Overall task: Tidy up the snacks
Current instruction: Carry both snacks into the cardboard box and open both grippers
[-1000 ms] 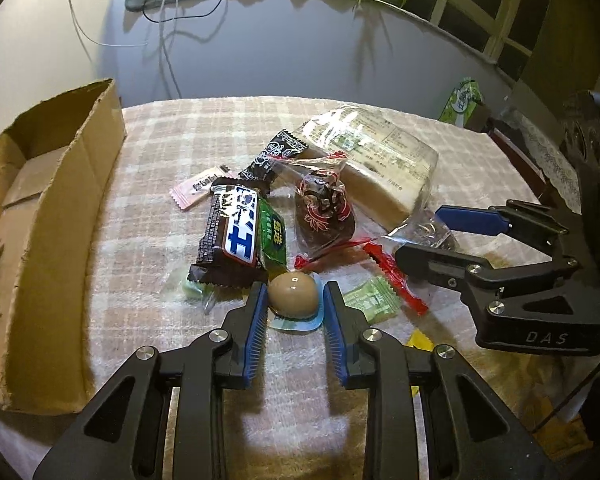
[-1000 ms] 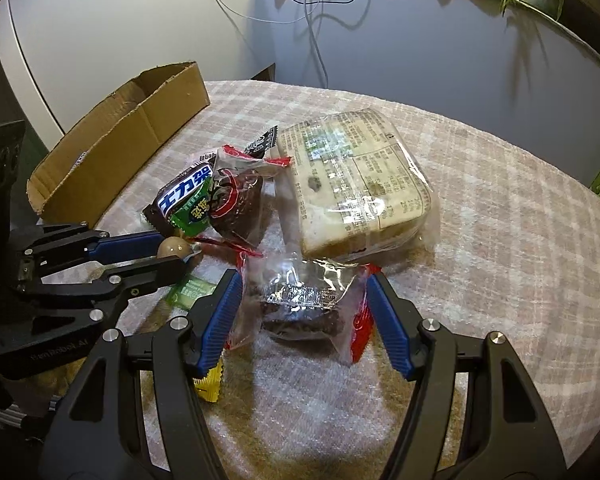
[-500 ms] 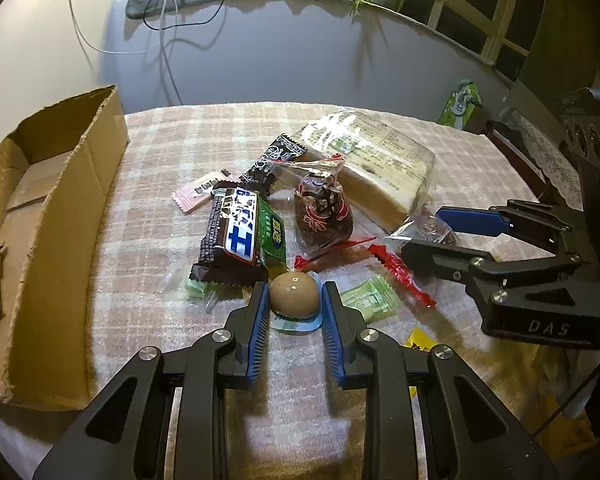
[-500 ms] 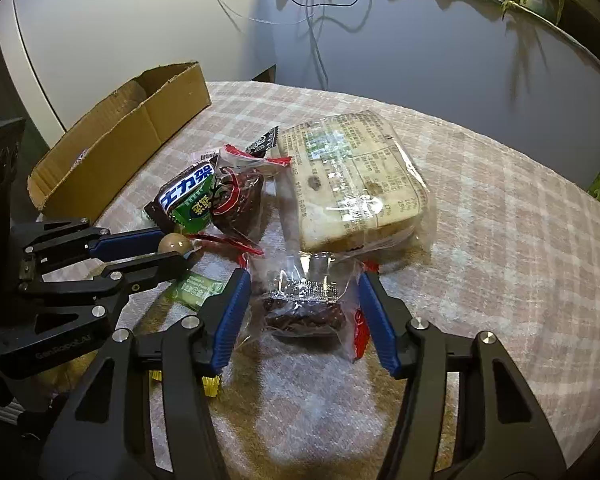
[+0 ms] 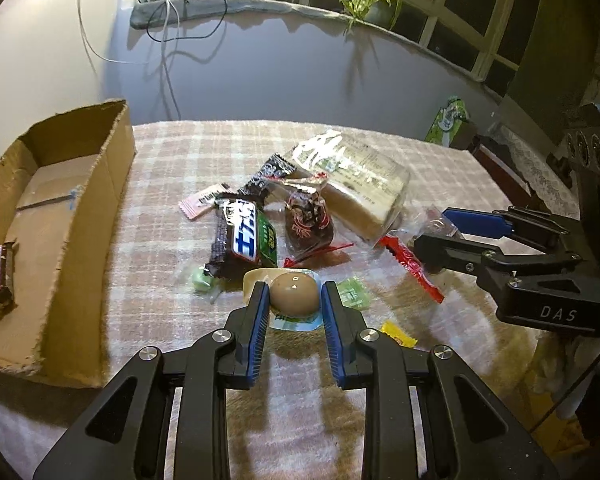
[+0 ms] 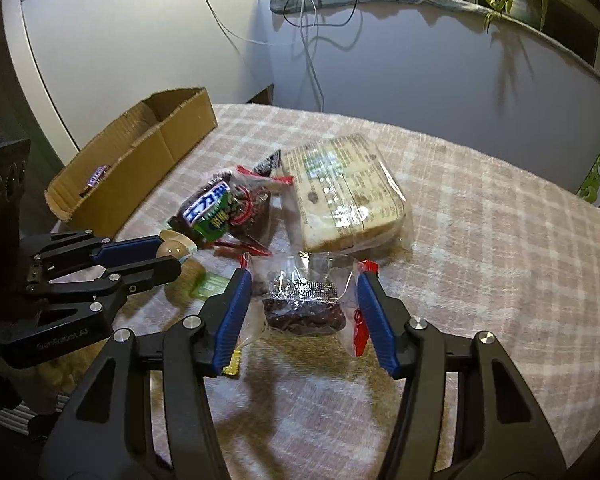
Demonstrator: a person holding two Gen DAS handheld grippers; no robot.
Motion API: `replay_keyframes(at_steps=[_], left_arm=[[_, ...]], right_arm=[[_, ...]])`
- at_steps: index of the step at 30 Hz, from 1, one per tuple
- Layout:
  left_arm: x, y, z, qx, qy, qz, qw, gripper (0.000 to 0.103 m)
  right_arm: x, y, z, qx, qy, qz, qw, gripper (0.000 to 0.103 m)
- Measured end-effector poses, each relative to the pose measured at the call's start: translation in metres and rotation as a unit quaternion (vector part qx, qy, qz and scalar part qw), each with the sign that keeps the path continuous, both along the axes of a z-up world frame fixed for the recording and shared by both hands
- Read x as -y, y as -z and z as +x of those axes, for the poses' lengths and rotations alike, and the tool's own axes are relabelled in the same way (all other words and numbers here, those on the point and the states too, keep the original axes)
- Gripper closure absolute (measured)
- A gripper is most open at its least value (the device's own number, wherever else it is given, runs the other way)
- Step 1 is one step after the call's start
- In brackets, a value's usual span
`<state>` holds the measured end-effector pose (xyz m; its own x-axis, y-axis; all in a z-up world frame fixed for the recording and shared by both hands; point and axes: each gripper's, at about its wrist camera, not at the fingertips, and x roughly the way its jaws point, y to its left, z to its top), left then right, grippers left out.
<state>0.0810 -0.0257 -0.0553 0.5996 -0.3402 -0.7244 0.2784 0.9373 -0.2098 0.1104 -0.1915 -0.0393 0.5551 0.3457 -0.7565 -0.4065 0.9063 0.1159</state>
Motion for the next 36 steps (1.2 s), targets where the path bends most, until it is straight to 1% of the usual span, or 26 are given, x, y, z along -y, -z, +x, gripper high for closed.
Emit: replay_keyframes(at_steps=[9, 16, 20, 28, 36], left_arm=[[-0.024, -0.021, -0.012, 0.024, -0.017, -0.01, 0.9995, 0.078], [-0.055, -0.033, -0.014, 0.037, -0.039, -0.015, 0.9985, 0.078], [-0.076, -0.041, -0.016, 0.048, -0.056, -0.011, 0.9972, 0.078], [-0.121, -0.041, -0.017, 0.053, -0.1, -0.012, 0.9935, 0.078], [-0.157, -0.039, -0.016, 0.052, -0.135, -0.006, 0.9895, 0.078]], right_arm=[[-0.019, -0.026, -0.006, 0.026, -0.014, 0.004, 1.0, 0.045], [-0.052, -0.038, -0.001, 0.038, -0.037, 0.012, 0.999, 0.045], [-0.075, -0.043, 0.003, 0.041, -0.055, 0.015, 0.998, 0.045], [-0.126, -0.051, 0.014, 0.046, -0.093, 0.019, 0.994, 0.045], [-0.174, -0.05, 0.024, 0.044, -0.129, 0.017, 0.991, 0.045]])
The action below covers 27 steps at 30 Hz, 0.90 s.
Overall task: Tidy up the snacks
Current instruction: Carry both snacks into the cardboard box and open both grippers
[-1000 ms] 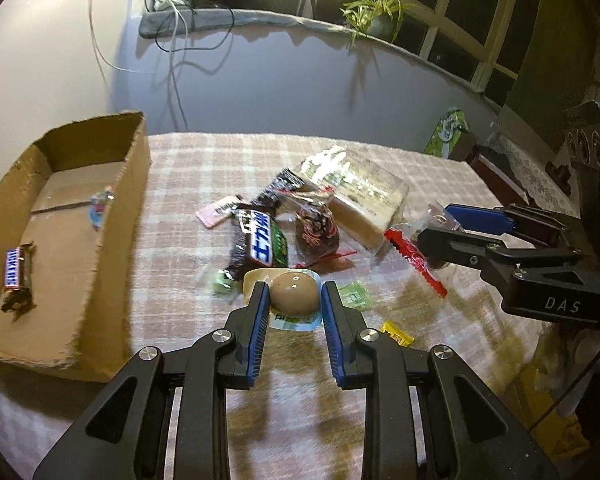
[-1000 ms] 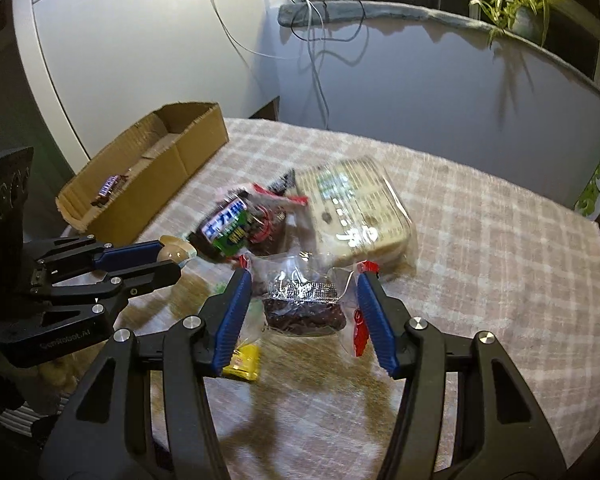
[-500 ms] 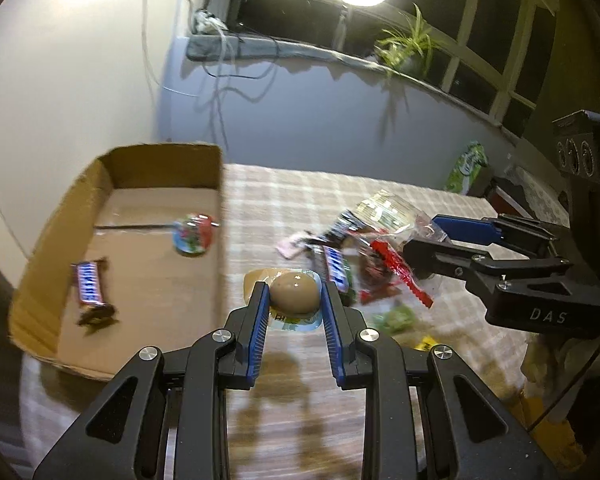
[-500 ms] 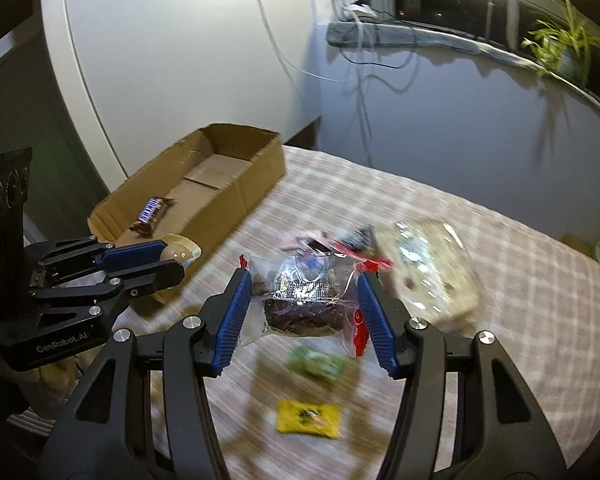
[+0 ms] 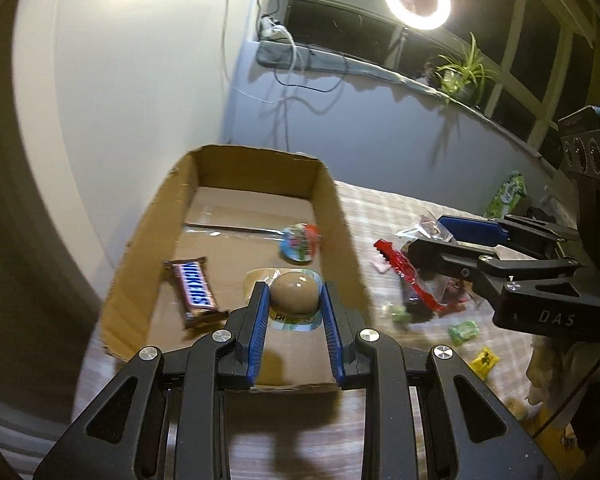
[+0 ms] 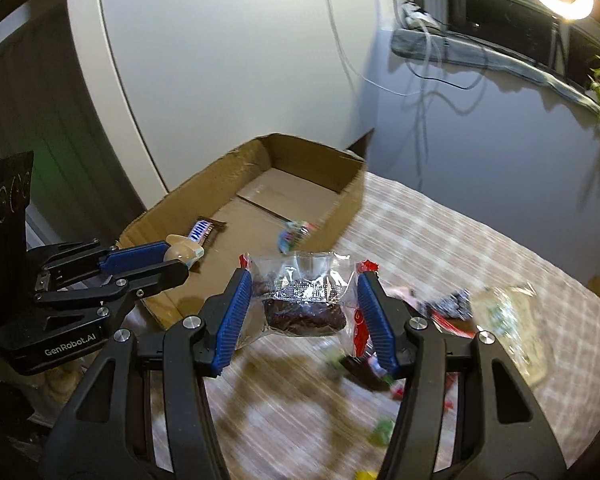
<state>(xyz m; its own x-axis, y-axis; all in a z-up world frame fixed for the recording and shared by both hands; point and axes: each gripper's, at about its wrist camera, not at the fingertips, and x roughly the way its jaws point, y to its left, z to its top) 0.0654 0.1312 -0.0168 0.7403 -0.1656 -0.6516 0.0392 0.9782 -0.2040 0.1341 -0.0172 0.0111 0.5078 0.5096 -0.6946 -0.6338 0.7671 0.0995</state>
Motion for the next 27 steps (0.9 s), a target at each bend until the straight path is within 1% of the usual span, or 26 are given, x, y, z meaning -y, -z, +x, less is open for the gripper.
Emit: replay_keyframes(at_steps=[6, 10, 22, 23, 24, 25, 27], left_arm=[[-0.012, 0.004, 0.002, -0.003, -0.009, 0.006, 0.9999, 0.078], [-0.019, 0.009, 0.005, -0.01, -0.015, 0.002, 0.9998, 0.078], [-0.025, 0.014, 0.006, -0.023, -0.029, 0.0, 0.9993, 0.075], [-0.025, 0.015, 0.005, -0.023, -0.031, 0.0, 0.9993, 0.073], [-0.025, 0.015, 0.004, -0.023, -0.032, 0.001, 0.9992, 0.067], [-0.024, 0.014, 0.004, -0.023, -0.034, 0.002, 0.9992, 0.063], [-0.024, 0.013, 0.003, -0.022, -0.035, 0.0, 0.9992, 0.063]], right_arm=[[-0.029, 0.002, 0.008, 0.0, -0.02, -0.005, 1.0, 0.045], [-0.046, 0.008, 0.011, -0.005, -0.031, -0.013, 0.999, 0.045], [-0.064, 0.012, 0.014, -0.007, -0.045, -0.021, 0.999, 0.042], [-0.064, 0.012, 0.014, -0.007, -0.044, -0.021, 0.999, 0.041], [-0.064, 0.012, 0.014, -0.007, -0.042, -0.02, 0.999, 0.039], [-0.062, 0.011, 0.014, -0.006, -0.04, -0.019, 0.999, 0.036], [-0.058, 0.01, 0.013, -0.005, -0.035, -0.016, 0.999, 0.034]])
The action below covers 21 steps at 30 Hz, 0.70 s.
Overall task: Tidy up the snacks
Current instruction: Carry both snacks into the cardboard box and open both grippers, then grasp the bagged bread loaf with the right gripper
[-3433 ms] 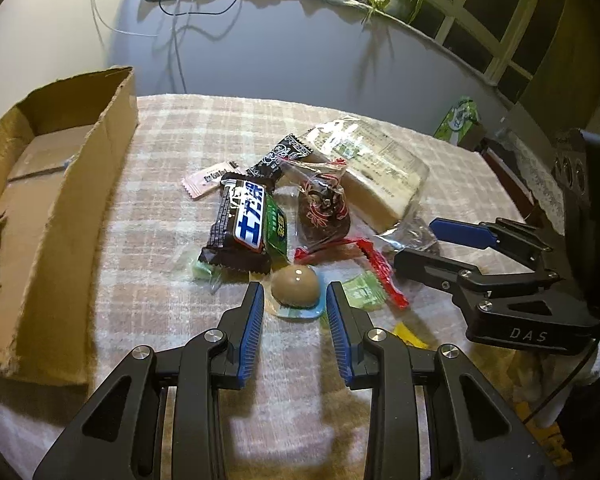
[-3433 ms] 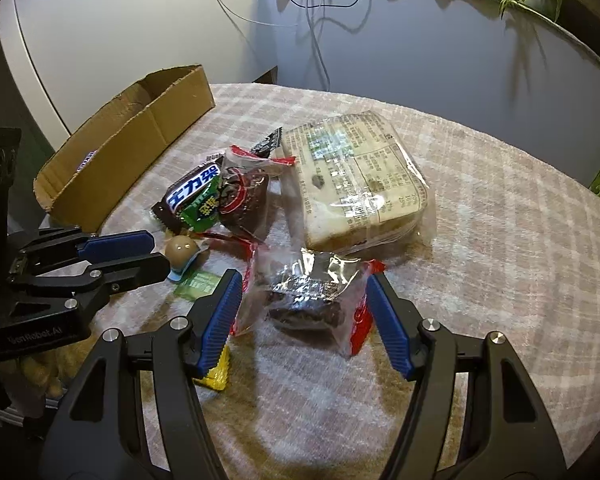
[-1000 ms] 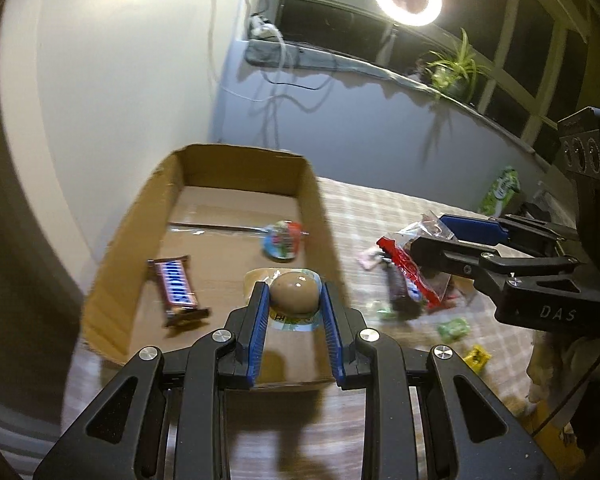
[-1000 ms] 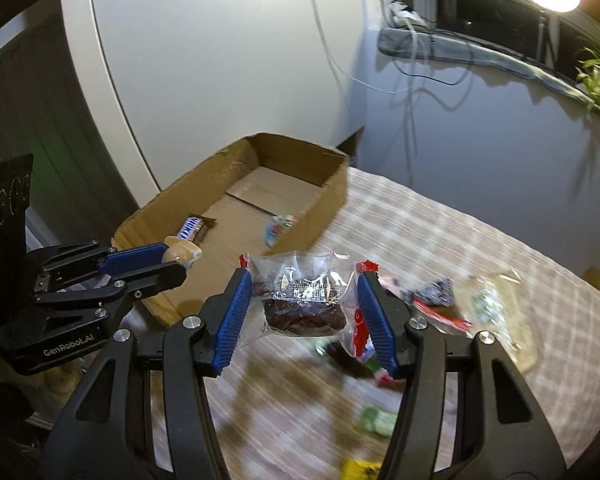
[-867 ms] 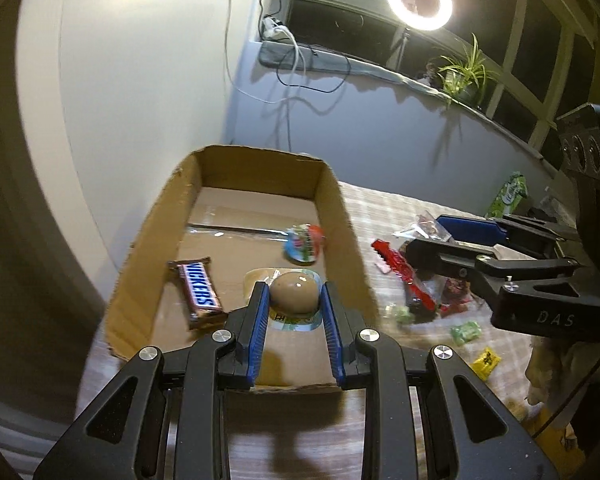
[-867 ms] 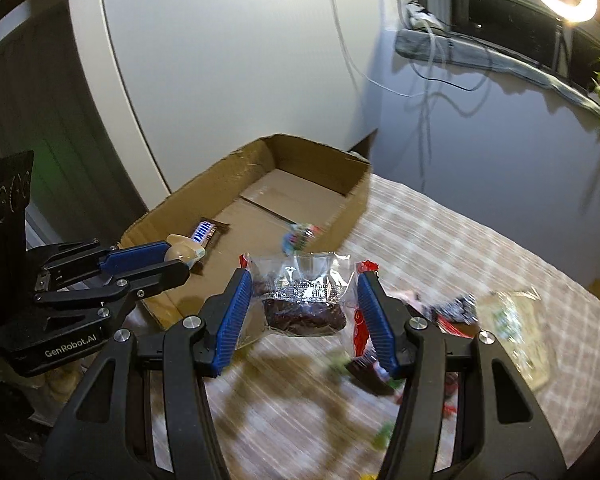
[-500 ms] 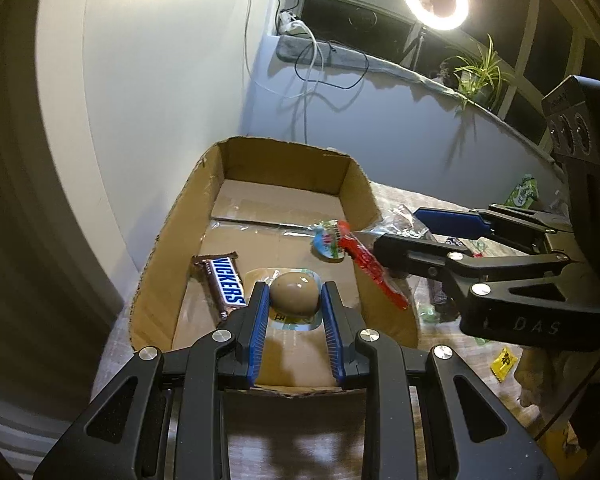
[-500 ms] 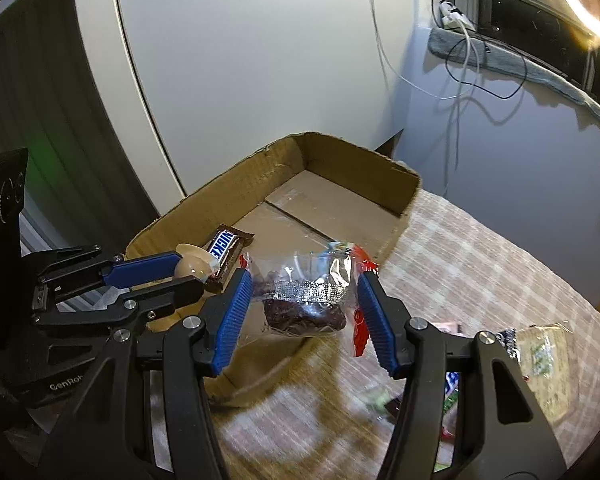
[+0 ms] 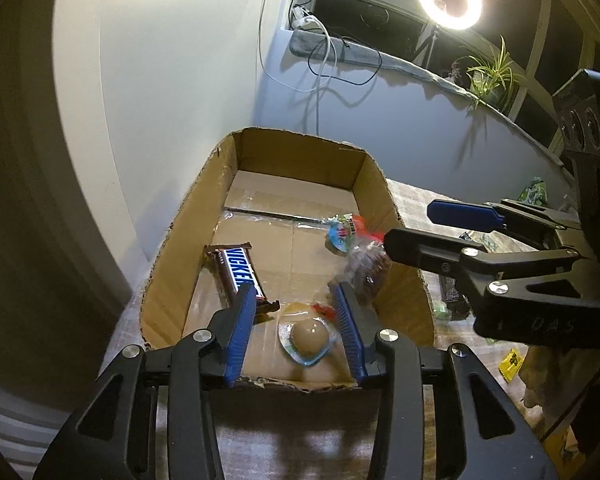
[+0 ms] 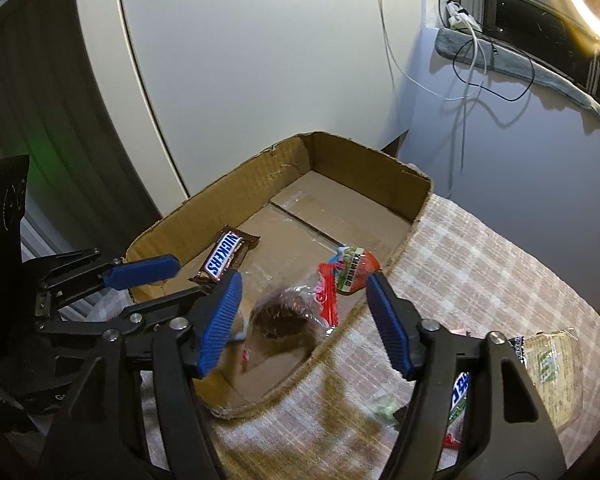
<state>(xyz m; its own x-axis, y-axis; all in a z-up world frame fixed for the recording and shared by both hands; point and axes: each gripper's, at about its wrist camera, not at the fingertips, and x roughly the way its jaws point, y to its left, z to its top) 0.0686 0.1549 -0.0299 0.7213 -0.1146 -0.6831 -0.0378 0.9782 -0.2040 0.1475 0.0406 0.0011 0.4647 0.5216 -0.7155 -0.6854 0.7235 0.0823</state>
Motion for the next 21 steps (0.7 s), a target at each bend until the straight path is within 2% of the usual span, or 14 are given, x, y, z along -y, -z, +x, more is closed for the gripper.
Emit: replay_keyframes(at_steps=[10, 14, 18, 21], left_arm=[[0.02, -0.01, -0.002, 0.012, 0.013, 0.0, 0.9998, 0.063], [0.035, -0.013, -0.002, 0.016, 0.026, -0.001, 0.9995, 0.063], [0.053, -0.016, -0.001, 0.019, 0.043, -0.002, 0.9989, 0.063], [0.066, -0.017, 0.0, 0.018, 0.054, -0.003, 0.9984, 0.063]], right_arm=[[0.038, -0.007, -0.003, 0.008, 0.028, 0.001, 1.0, 0.033], [0.067, -0.009, -0.002, 0.014, 0.053, 0.001, 0.999, 0.021], [0.098, -0.009, 0.001, 0.017, 0.079, -0.006, 0.997, 0.019], [0.125, -0.006, 0.006, 0.016, 0.1, -0.013, 0.995, 0.012]])
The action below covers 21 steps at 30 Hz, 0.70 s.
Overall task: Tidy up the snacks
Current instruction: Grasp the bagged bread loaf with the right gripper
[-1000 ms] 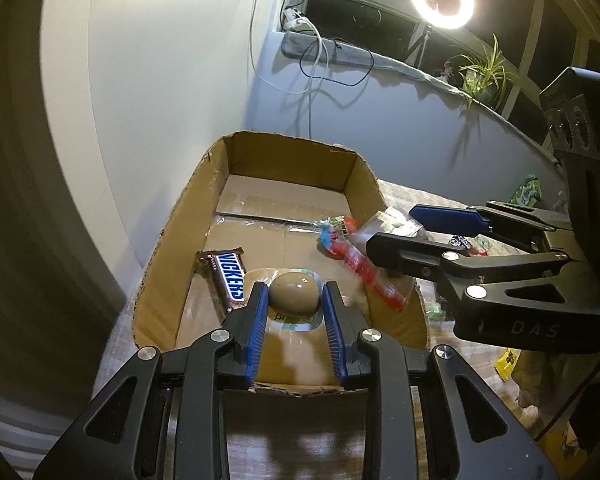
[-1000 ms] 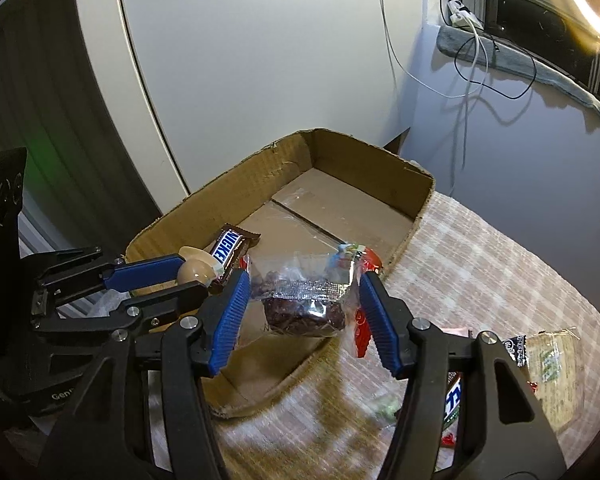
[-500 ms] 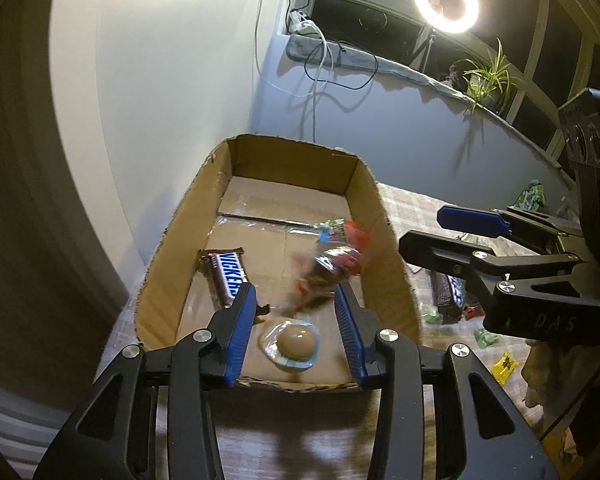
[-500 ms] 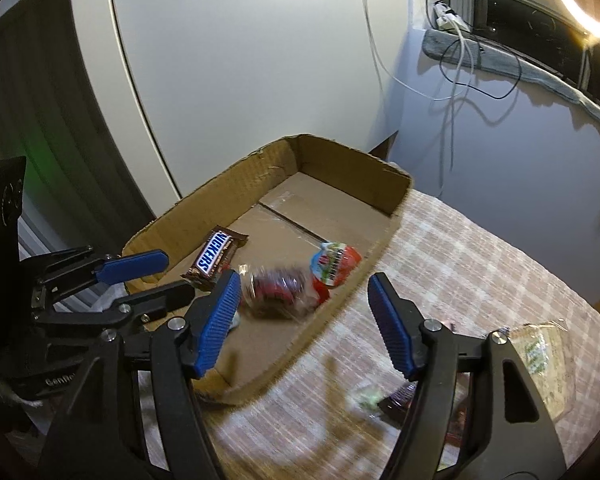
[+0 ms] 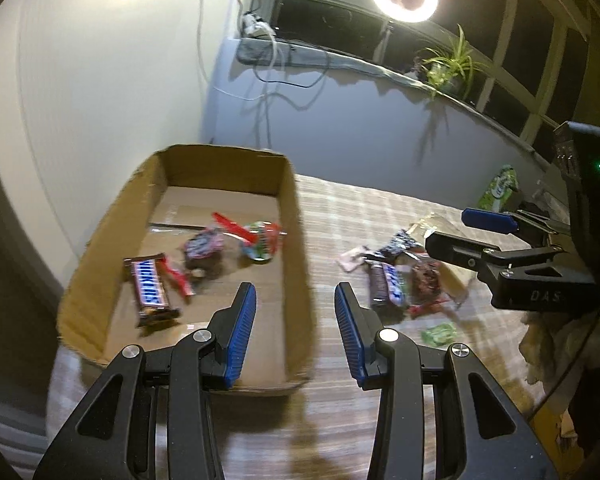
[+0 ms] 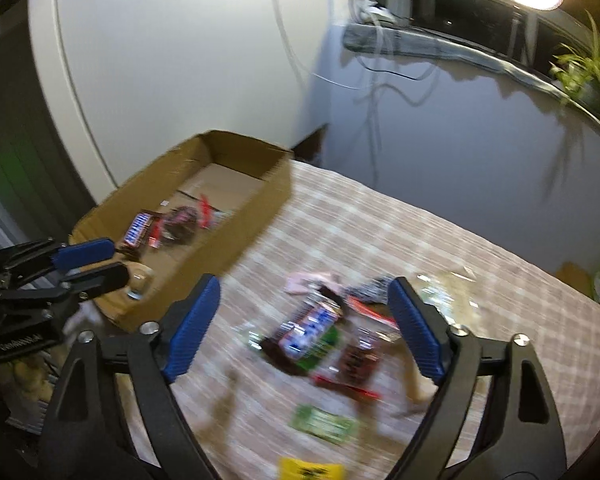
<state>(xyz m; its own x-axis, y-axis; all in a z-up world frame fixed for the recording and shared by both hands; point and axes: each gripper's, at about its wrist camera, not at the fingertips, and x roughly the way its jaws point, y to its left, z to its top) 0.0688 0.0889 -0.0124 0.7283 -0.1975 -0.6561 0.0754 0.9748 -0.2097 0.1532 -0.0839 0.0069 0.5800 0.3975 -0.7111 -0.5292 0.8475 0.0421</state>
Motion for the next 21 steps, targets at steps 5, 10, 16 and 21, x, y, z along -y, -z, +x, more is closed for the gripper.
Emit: replay_keyframes(at_steps=[5, 10, 16, 21], left_arm=[[0.024, 0.002, 0.004, -0.005, 0.017, 0.001, 0.9998, 0.063], [0.05, 0.005, 0.011, -0.012, 0.032, -0.007, 0.9994, 0.047], [0.086, 0.009, 0.023, -0.026, 0.061, -0.013, 0.9977, 0.04], [0.117, 0.012, 0.03, -0.031, 0.091, -0.026, 0.995, 0.04]], right_arm=[[0.038, 0.004, 0.007, -0.008, 0.028, 0.001, 1.0, 0.011], [0.068, 0.01, 0.013, -0.016, 0.043, -0.006, 0.999, 0.004], [0.097, 0.02, 0.026, -0.032, 0.055, -0.005, 0.998, 0.003], [0.118, 0.029, 0.04, -0.056, 0.062, 0.011, 0.996, 0.003]])
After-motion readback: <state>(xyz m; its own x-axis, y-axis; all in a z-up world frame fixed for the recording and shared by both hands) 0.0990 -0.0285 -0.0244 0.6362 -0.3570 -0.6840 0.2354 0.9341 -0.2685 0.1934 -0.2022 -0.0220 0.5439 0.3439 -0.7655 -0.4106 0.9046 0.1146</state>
